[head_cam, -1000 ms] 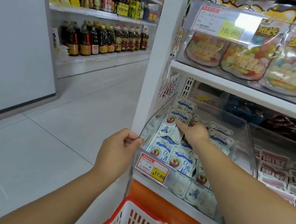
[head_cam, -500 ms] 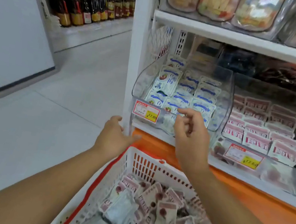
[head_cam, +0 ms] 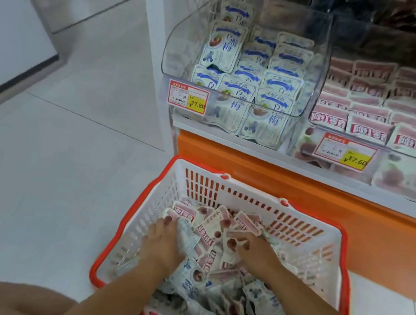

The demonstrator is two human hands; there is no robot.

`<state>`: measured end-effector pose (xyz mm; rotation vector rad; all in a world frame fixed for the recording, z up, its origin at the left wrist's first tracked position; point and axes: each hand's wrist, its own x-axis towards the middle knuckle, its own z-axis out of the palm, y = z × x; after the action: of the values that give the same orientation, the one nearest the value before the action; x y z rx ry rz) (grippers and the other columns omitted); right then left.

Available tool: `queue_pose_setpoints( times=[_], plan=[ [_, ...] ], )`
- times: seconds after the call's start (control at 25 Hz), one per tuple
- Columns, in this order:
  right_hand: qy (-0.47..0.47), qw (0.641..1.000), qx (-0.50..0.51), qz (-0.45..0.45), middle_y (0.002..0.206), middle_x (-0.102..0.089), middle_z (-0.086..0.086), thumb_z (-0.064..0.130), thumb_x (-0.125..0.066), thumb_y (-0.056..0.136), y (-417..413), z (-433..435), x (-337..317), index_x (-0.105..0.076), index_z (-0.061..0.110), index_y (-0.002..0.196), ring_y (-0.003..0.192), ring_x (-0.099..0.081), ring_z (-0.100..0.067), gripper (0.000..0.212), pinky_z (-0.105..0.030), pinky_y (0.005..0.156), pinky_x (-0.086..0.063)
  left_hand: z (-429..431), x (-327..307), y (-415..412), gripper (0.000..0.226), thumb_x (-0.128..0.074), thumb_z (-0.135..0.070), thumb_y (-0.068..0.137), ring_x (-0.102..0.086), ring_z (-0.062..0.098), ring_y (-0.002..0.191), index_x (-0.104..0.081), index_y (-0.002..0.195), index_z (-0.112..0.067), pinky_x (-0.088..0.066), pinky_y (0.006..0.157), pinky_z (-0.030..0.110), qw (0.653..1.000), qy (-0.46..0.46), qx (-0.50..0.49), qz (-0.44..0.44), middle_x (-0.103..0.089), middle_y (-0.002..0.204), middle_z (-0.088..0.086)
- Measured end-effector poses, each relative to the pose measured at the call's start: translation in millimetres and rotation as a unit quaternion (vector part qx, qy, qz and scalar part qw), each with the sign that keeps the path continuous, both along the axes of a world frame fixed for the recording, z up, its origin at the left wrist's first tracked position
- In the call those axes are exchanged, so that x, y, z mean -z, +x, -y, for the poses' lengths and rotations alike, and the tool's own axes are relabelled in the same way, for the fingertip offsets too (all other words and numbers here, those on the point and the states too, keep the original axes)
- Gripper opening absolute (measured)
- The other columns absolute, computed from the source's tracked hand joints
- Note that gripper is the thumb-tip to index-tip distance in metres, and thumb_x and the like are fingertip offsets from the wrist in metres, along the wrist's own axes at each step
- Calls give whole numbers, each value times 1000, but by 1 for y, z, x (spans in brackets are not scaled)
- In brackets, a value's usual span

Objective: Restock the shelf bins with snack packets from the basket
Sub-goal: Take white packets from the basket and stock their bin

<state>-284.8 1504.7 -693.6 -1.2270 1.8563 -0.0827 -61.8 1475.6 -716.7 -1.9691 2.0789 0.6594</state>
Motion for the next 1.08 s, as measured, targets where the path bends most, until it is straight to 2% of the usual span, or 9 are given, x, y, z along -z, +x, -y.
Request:
queue_pose_setpoints(
  times=[0.08,0.2,0.36,0.48,0.56,0.68,0.76,0.88,1.08],
  plan=[
    [-15,1000,13,22,75,-51,13,22,-42,102,3,4,0,-53,25,129,45,-39,-3,29,-20,44,-30,3,3,-4,91,-73,-46,75,-33,30,133,-20,144,-22,-38,108,45,999,-1,-37,10,-31,141,10],
    [-31,999,26,37,96,-57,13,22,-44,100,6,9,4,-56,22,126,61,-43,-2,29,-19,52,-32,16,12,-3,80,-78,-33,70,-51,27,120,-34,135,-20,-47,99,43,991,27,-120,-46,-48,132,7],
    [-47,995,49,79,127,-58,7,18,-53,94,5,8,10,-50,30,133,90,-60,-11,41,-30,74,-52,22,-3,-6,73,-80,-23,76,-64,18,90,-45,139,-16,-54,77,28,964,118,-168,-166,-62,125,7],
    [-107,989,-91,47,151,-28,10,17,-68,81,13,4,14,-26,48,146,127,-42,-14,83,-38,96,-49,20,-25,-11,56,-83,-21,74,-51,10,63,-60,124,-8,-46,51,21,832,306,-291,-359,-64,103,7],
    [-145,979,-142,39,151,-21,12,27,-74,81,24,4,7,-37,46,143,133,-28,-12,75,-36,108,-36,18,-41,-12,51,-82,-26,76,-51,10,66,-63,119,-8,-48,53,18,780,371,-303,-403,-64,103,6],
    [-117,983,-75,118,116,-53,5,41,-70,86,27,7,-4,-66,34,114,100,-53,-9,30,-25,82,-46,21,-53,-3,53,-70,-54,79,-65,13,80,-65,115,-15,-57,68,26,762,356,-306,-446,-70,99,5],
    [-48,977,23,205,98,-63,9,47,-68,86,23,6,-16,-66,34,98,83,-60,-7,18,-23,67,-46,23,-53,2,54,-60,-65,80,-67,19,102,-66,113,-23,-56,88,38,773,311,-295,-468,-71,109,2],
    [-12,949,106,296,103,-73,5,49,-69,84,16,4,-26,-69,29,99,92,-68,-12,25,-26,75,-54,24,-55,-2,52,-73,-42,81,-68,20,105,-60,122,-13,-53,96,39,757,282,-270,-524,-72,111,7],
    [1,898,160,410,104,-75,-6,38,-68,86,13,3,-37,-69,14,111,86,-68,-16,35,-24,66,-51,21,-63,-21,18,-73,-18,83,-72,20,92,-67,97,-8,-59,76,28,744,239,-277,-560,-74,104,11]
  ],
)
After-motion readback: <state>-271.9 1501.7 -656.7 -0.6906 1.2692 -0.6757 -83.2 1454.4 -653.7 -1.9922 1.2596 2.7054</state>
